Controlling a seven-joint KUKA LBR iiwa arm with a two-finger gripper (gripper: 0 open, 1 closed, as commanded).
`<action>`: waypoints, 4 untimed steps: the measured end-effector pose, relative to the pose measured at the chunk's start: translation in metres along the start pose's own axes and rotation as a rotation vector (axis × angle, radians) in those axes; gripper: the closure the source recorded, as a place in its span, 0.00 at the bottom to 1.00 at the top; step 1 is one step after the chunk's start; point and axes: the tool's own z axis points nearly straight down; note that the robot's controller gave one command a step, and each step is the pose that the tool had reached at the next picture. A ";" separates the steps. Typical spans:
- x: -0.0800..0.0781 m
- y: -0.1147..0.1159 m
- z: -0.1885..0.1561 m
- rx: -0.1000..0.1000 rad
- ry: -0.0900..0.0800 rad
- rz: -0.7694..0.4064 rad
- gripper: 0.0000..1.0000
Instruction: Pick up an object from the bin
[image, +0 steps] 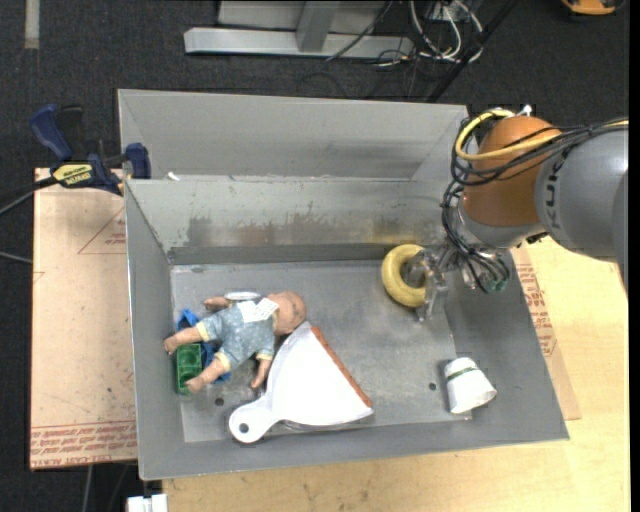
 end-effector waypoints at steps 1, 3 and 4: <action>0.000 0.000 0.000 0.000 0.000 0.000 1.00; -0.004 -0.005 -0.004 -0.001 0.000 -0.028 1.00; 0.000 0.009 -0.001 0.000 -0.002 -0.046 1.00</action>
Offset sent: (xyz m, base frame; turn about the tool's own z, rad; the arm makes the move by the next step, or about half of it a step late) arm -0.0040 0.0043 -0.0005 -0.0377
